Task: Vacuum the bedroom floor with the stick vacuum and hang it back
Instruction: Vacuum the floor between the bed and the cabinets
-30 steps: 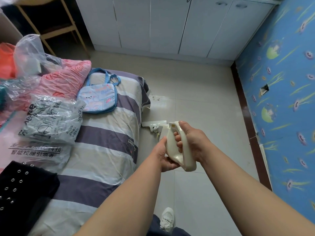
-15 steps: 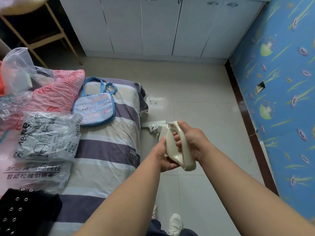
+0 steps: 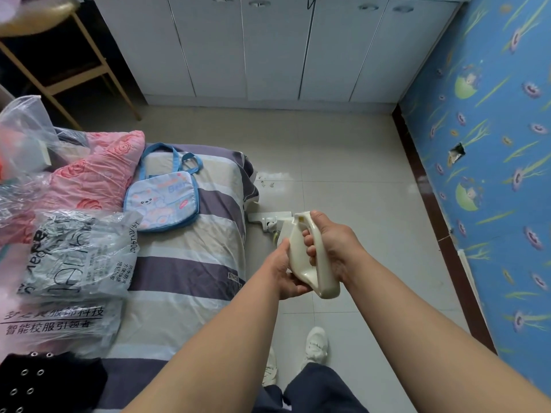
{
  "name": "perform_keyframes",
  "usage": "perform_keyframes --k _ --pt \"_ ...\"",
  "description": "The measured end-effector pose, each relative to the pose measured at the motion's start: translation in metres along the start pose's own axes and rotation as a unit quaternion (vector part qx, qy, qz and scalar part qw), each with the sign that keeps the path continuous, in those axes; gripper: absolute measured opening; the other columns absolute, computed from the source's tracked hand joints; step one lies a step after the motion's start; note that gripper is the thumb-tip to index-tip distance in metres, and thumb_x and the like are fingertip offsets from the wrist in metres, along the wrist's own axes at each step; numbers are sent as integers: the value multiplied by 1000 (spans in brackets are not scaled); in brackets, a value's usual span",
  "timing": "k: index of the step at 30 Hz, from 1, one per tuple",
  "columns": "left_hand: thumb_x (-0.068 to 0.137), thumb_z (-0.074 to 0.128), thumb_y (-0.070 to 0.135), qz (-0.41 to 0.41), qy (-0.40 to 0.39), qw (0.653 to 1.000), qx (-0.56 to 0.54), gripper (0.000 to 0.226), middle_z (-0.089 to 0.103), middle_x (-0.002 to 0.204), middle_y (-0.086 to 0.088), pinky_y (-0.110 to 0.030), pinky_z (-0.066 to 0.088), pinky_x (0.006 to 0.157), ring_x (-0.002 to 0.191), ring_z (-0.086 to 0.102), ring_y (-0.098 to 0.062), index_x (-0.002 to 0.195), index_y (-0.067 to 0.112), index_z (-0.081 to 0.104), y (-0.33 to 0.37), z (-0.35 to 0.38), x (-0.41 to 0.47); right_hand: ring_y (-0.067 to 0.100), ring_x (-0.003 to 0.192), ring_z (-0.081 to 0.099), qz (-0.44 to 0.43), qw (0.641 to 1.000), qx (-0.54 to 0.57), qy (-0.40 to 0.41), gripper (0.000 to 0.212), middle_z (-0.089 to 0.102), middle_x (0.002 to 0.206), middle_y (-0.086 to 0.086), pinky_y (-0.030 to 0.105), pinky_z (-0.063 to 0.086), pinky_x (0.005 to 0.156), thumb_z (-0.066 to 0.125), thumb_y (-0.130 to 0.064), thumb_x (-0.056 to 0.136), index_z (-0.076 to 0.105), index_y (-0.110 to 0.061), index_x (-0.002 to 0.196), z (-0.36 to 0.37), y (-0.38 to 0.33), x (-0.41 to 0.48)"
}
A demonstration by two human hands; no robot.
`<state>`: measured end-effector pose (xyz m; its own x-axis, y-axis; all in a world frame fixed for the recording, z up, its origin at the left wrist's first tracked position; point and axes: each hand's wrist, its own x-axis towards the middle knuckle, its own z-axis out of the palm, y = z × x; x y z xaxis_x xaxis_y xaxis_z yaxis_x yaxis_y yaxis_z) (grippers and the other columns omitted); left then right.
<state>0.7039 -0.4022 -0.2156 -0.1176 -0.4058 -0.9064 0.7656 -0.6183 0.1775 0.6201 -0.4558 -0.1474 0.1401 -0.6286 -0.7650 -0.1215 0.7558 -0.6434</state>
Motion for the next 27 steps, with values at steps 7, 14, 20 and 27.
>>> perform_keyframes --k 7,14,20,27 --pt "87 60 63 5 1 1000 -11 56 67 93 -13 -43 59 68 79 69 -28 101 8 64 15 22 15 13 34 43 -1 1000 -9 -4 45 53 50 2 19 37 38 59 -43 97 61 -5 72 -9 -22 20" --pt "88 60 61 4 -10 999 -33 54 69 85 -13 -41 58 64 74 70 -28 95 8 66 33 52 30 14 37 44 -2 1000 -21 -17 43 53 50 2 21 37 40 59 -43 97 62 -6 75 -23 -52 45" --pt "85 63 63 9 2 998 -55 62 66 103 -16 -48 59 71 86 69 -32 113 8 63 44 79 49 14 36 44 2 999 -38 -24 44 54 51 2 21 37 40 59 -44 97 62 -6 75 -37 -78 68" --pt "86 61 63 23 4 998 -62 59 67 99 -15 -46 59 67 84 70 -31 110 10 64 53 100 61 14 36 44 3 998 -45 -41 44 54 50 2 22 37 39 59 -43 97 62 -5 75 -49 -95 86"
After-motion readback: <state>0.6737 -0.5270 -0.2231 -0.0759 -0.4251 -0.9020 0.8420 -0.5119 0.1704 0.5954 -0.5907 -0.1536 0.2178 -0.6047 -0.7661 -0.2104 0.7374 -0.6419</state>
